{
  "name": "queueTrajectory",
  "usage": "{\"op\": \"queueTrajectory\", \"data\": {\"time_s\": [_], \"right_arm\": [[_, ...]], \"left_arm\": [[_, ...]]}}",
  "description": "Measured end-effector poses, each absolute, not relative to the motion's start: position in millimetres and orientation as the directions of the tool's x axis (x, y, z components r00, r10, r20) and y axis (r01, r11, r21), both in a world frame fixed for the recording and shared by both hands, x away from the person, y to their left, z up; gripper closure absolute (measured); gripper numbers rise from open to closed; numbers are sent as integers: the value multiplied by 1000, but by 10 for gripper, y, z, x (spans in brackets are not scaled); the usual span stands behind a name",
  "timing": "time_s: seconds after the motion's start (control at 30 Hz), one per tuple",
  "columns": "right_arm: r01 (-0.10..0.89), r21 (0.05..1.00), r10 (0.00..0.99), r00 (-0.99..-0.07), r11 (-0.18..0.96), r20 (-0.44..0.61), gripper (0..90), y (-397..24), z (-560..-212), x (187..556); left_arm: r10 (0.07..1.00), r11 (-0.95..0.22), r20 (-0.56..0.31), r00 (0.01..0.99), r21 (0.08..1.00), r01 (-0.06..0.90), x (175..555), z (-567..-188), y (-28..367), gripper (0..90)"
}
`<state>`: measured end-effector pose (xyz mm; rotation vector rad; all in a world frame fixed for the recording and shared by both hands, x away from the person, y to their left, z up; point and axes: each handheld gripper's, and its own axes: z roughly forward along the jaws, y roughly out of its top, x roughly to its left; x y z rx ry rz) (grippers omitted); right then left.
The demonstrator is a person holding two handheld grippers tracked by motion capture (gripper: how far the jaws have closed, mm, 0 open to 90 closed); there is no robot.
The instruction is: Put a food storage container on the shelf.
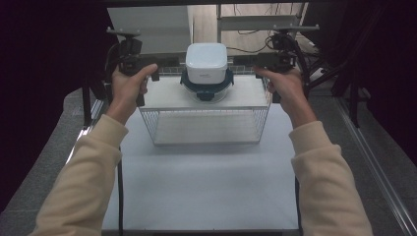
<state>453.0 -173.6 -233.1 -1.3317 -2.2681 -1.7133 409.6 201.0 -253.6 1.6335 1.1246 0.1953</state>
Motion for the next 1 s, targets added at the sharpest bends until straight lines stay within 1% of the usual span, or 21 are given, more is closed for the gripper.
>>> {"op": "queueTrajectory", "data": {"time_s": [0.13, 0.23, 0.3, 0.4, 0.5, 0.63, 0.7, 0.83, 0.93, 1.0], "right_arm": [[598, 797, 638, -648, 88, 416, 313, -1851, -2430, 4301], [572, 809, 657, -662, 133, 361, 311, -1919, -2513, 4124], [562, 814, 658, -670, 147, 344, 311, -1962, -2584, 4006], [578, 800, 655, -669, 161, 352, 312, -2012, -2704, 3843], [561, 804, 665, -679, 196, 311, 311, -2050, -2834, 3655], [545, 809, 658, -695, 219, 289, 300, -2089, -3088, 3413], [539, 809, 648, -706, 232, 285, 294, -2107, -3272, 3307], [569, 793, 641, -697, 220, 321, 283, -2189, -3595, 3199], [577, 780, 658, -689, 243, 305, 274, -2229, -3809, 3130], [583, 772, 672, -680, 254, 293, 271, -2253, -3939, 3087]], "left_arm": [[742, -35, -336, 580, 845, 534, 3816, -2636, 2011, 260], [730, -64, -327, 600, 842, 536, 3662, -2731, 1993, 249], [736, -92, -303, 606, 842, 532, 3533, -2809, 1969, 242], [730, -100, -297, 615, 844, 527, 3375, -2933, 1968, 236], [732, -117, -289, 617, 839, 531, 3198, -3130, 1973, 230], [742, -143, -270, 613, 830, 539, 2998, -3427, 1985, 227], [748, -146, -275, 604, 820, 553, 2919, -3589, 2009, 225], [769, -146, -280, 574, 798, 585, 2832, -3892, 2065, 225], [793, -162, -259, 551, 782, 602, 2771, -4097, 2081, 225], [795, -165, -265, 545, 770, 616, 2729, -4214, 2088, 223]]}}
